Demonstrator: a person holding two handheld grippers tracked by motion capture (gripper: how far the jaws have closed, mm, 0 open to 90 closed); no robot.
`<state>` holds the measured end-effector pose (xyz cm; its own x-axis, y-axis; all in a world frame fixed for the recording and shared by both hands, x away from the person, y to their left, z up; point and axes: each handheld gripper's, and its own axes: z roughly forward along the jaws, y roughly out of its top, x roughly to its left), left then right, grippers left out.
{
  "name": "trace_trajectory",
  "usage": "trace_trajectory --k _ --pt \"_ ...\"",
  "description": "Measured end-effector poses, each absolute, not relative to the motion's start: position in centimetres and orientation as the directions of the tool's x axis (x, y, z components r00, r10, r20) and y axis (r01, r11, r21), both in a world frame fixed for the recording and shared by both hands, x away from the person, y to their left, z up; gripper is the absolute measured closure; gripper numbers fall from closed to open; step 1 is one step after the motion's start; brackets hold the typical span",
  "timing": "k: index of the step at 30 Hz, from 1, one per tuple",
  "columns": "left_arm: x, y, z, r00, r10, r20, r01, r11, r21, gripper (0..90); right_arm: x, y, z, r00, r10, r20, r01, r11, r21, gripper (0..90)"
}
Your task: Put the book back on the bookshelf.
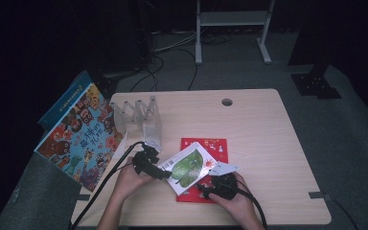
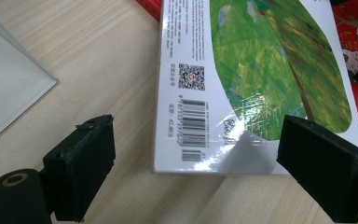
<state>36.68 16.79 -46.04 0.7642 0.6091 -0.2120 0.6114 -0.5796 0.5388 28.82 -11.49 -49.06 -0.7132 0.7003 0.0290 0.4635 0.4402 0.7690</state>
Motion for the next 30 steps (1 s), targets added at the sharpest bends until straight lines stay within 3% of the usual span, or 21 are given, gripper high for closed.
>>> trace_trajectory --k 4,12,23,26,30 --pt "36.7 16.8 -46.1 0.765 0.609 -0.211 0.611 -0.582 0.537 10.7 29.6 -11.4 -49.3 -0.719 0.692 0.059 0.479 0.432 0.764 15.2" --pt "36.6 16.5 -46.3 0.767 0.601 -0.223 0.611 -0.58 0.539 10.6 29.1 -10.5 -49.8 -0.734 0.679 0.011 0.444 0.468 0.764 3.7" --pt "36.7 15.8 -47.0 0.77 0.592 -0.236 0.611 -0.58 0.539 7.5 28.7 -9.9 -50.1 -0.728 0.685 0.007 0.439 0.458 0.772 0.0" --pt "36.7 15.4 -47.4 0.77 0.585 -0.254 0.617 -0.583 0.528 1.1 28.7 -9.8 -50.1 -0.726 0.688 0.007 0.441 0.458 0.772 0.0" --pt "36.5 14.9 -47.7 0.775 0.574 -0.265 0.612 -0.578 0.54 0.0 28.7 -9.8 -50.1 -0.725 0.689 0.007 0.442 0.457 0.772 0.0"
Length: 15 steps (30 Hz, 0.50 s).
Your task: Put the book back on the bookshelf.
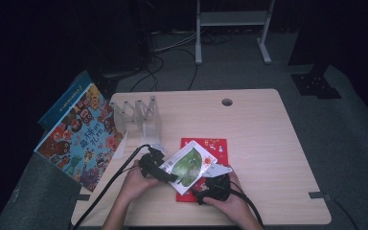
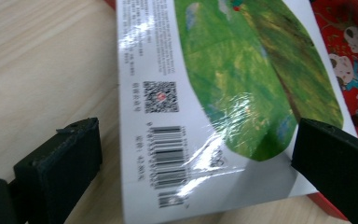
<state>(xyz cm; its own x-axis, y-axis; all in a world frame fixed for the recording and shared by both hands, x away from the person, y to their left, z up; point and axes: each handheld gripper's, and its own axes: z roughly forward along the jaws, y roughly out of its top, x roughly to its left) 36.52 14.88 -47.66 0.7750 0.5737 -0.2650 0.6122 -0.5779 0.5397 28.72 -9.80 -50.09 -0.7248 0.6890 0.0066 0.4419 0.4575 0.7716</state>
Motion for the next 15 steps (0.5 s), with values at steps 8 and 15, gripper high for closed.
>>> trace_trajectory --k 8,15 --pt "36.07 14.63 -47.92 0.782 0.559 -0.276 0.604 -0.57 0.557 0.0 28.72 -9.79 -50.09 -0.724 0.689 0.007 0.443 0.457 0.771 0.0" --pt "35.94 14.51 -47.93 0.771 0.575 -0.274 0.614 -0.558 0.557 0.0 28.75 -9.52 -50.11 -0.71 0.704 0.007 0.452 0.447 0.772 0.0"
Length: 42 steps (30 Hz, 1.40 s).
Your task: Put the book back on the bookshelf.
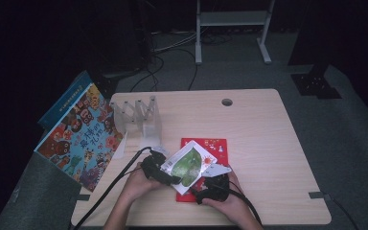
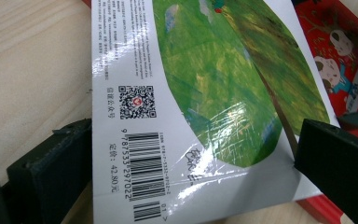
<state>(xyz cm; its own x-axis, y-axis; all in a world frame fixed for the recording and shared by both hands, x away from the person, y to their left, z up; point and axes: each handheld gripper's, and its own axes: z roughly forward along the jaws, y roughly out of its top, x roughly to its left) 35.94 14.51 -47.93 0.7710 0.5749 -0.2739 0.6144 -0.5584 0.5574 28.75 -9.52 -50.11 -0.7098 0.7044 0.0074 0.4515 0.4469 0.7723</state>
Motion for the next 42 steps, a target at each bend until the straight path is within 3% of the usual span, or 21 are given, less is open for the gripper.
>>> trace_trajectory --k 15,29,32,34,42 --pt "35.8 13.9 -47.3 0.775 0.586 -0.237 0.603 -0.574 0.554 0.0 28.7 -9.5 -50.1 -0.708 0.706 0.006 0.453 0.447 0.771 0.0" --pt "34.5 14.5 -42.9 0.818 0.514 -0.259 0.528 -0.491 0.693 0.6 28.7 -9.6 -50.1 -0.699 0.715 0.006 0.459 0.442 0.771 0.0" --pt "34.0 13.6 -42.9 0.851 0.367 -0.375 0.519 -0.49 0.7 15.4 28.9 -9.5 -50.1 -0.688 0.725 0.004 0.465 0.436 0.771 0.0" --pt "33.1 11.8 -42.7 0.88 0.377 -0.289 0.466 -0.566 0.68 15.8 28.9 -9.5 -50.1 -0.686 0.728 0.002 0.464 0.435 0.772 0.0" --pt "32.6 11.7 -42.2 0.889 0.397 -0.229 0.437 -0.583 0.685 32.6 28.9 -9.5 -50.1 -0.684 0.729 0.008 0.469 0.432 0.77 0.0"
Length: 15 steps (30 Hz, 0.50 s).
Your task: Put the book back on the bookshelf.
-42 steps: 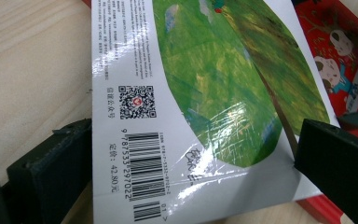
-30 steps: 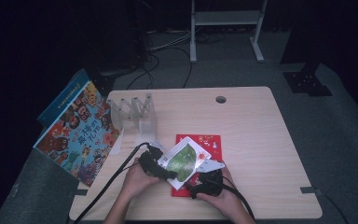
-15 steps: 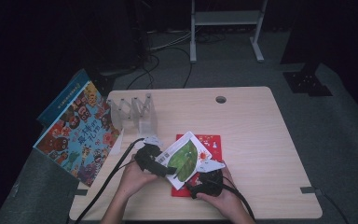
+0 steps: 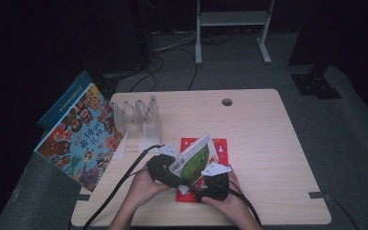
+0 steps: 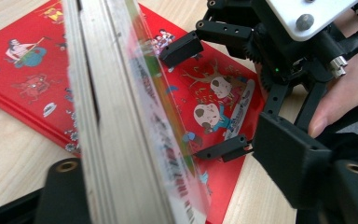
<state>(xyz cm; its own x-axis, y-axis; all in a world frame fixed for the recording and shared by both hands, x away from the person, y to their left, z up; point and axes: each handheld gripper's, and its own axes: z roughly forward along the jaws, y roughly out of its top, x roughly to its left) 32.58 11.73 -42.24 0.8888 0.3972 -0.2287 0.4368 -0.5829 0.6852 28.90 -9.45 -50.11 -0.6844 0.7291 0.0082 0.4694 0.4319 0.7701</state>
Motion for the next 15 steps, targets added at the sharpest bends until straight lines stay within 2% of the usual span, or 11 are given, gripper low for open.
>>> trace_trajectory --k 3,4,7,9,12,15 --pt "32.72 12.11 -42.36 0.885 0.41 -0.221 0.44 -0.578 0.687 46.1 28.9 -9.45 -50.12 -0.684 0.729 0.009 0.469 0.431 0.771 0.0" --pt "32.72 12.19 -42.39 0.886 0.414 -0.21 0.435 -0.581 0.688 46.1 28.9 -9.45 -50.12 -0.684 0.729 0.009 0.469 0.431 0.771 0.0" --pt "32.71 12.31 -42.42 0.884 0.432 -0.18 0.426 -0.581 0.694 59.3 28.9 -9.45 -50.12 -0.685 0.729 0.007 0.468 0.433 0.77 0.0" --pt "32.78 12.35 -42.42 0.884 0.435 -0.174 0.422 -0.58 0.696 65.1 28.89 -9.44 -50.12 -0.684 0.73 0.009 0.47 0.43 0.771 0.0" --pt "33.0 12.44 -42.26 0.883 0.44 -0.166 0.42 -0.578 0.699 65.8 28.89 -9.44 -50.11 -0.684 0.73 0.01 0.47 0.43 0.771 0.0" --pt "33.16 12.69 -41.8 0.883 0.453 -0.123 0.398 -0.584 0.708 70.1 28.9 -9.45 -50.11 -0.684 0.729 0.008 0.469 0.432 0.77 0.0"
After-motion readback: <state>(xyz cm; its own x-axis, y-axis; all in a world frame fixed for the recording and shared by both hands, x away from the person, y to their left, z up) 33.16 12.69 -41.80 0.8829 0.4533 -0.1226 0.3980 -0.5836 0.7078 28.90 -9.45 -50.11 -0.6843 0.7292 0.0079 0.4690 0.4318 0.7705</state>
